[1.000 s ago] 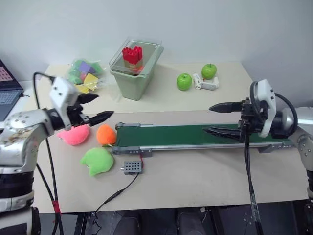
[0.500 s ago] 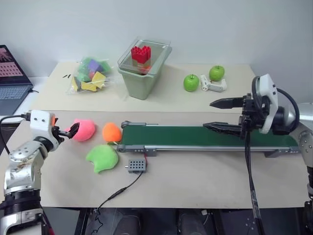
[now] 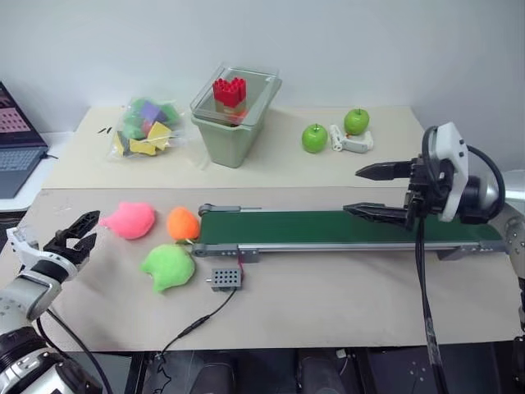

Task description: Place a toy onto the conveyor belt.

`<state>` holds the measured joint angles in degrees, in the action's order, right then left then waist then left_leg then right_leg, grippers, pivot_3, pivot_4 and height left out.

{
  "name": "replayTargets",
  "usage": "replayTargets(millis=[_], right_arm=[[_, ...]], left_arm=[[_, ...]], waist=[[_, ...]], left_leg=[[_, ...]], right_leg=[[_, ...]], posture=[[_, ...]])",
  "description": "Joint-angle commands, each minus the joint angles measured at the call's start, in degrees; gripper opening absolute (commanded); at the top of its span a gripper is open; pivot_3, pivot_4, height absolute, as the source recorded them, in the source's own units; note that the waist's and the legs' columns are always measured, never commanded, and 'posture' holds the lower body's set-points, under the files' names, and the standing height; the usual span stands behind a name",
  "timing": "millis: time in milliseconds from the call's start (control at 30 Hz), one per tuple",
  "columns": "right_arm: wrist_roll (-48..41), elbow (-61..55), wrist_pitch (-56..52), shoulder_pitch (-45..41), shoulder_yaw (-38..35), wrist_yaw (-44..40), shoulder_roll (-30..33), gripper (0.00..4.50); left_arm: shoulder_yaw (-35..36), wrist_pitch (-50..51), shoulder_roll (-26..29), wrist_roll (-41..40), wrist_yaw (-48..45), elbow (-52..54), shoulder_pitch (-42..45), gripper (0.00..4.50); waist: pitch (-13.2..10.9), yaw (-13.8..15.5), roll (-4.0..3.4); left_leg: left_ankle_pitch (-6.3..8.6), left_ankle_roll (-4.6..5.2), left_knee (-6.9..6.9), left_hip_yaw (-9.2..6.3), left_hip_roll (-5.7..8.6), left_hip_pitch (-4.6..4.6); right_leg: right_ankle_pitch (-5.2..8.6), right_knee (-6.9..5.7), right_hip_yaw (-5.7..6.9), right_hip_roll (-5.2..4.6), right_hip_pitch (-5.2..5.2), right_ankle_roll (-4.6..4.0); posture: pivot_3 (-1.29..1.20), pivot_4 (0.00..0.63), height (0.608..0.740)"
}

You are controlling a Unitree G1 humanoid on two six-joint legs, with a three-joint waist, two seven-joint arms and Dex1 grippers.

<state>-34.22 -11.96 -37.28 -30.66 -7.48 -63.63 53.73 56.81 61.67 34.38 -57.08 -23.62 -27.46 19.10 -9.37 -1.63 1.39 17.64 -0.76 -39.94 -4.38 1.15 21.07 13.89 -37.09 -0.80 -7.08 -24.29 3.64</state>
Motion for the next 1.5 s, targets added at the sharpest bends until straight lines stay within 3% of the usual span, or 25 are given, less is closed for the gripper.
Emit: replayTargets(millis=[33,267,500,1000,1200,1500], right_arm=[[0.3,-0.5,1.0,-1.5,-1.3,-0.3,1.3,4.50],[1.2,0.4,1.4,-2.5,-1.5,-0.7,2.8,4.50],[1.2,-0.6,0.9,-2.1,-2.3,-0.2,3.4,4.50],[0.6,-3.3,-0.9,0.3,-5.4,1.2,6.3,4.50],[0.9,-3.6,-0.8,1.0,-5.6,1.7,6.7,4.50],[1.8,-1.7,0.5,-1.3,-3.1,1.4,5.9,4.50]], left_arm=[[2.2,0.9,0.9,-3.0,-1.0,-3.7,-1.2,4.41],[0.6,-5.1,6.7,0.4,-4.7,-19.2,0.7,4.41],[-5.4,-14.3,8.9,7.2,-6.0,-34.2,10.4,4.41],[-8.7,-22.6,7.5,12.6,-5.1,-46.3,20.8,4.41],[-5.2,-25.7,8.2,10.4,-3.9,-46.7,21.0,2.18],[-3.6,-22.9,9.3,8.5,-9.2,-44.0,24.7,2.18]], waist=[[0.0,0.0,0.00],[0.0,-0.6,-0.01],[0.0,-0.2,-0.01],[0.0,-0.4,-0.01],[0.0,-0.6,0.00],[0.0,-0.7,0.00]], left_leg=[[-0.01,-0.02,0.00,0.00,0.00,0.00],[-0.04,-0.06,0.04,0.09,0.01,-0.03],[-0.11,-0.19,0.05,0.17,0.03,-0.11],[-0.11,-0.18,0.05,0.17,0.05,-0.06],[-0.11,-0.19,0.04,0.16,0.05,-0.03],[-0.11,-0.19,0.04,0.16,0.06,0.00]], right_leg=[[0.00,0.00,-0.01,0.00,-0.02,0.00],[0.00,0.03,-0.02,0.00,-0.05,0.00],[0.00,0.03,-0.02,0.00,-0.02,-0.01],[0.00,-0.03,-0.02,-0.02,-0.06,-0.01],[0.00,-0.05,-0.01,-0.02,-0.07,0.00],[0.00,-0.06,-0.01,-0.02,-0.08,0.00]], posture=[[0.00,0.150,0.740],[0.00,0.150,0.740],[0.00,0.150,0.740],[0.00,0.150,0.740],[0.00,0.150,0.740],[0.00,0.150,0.740]])
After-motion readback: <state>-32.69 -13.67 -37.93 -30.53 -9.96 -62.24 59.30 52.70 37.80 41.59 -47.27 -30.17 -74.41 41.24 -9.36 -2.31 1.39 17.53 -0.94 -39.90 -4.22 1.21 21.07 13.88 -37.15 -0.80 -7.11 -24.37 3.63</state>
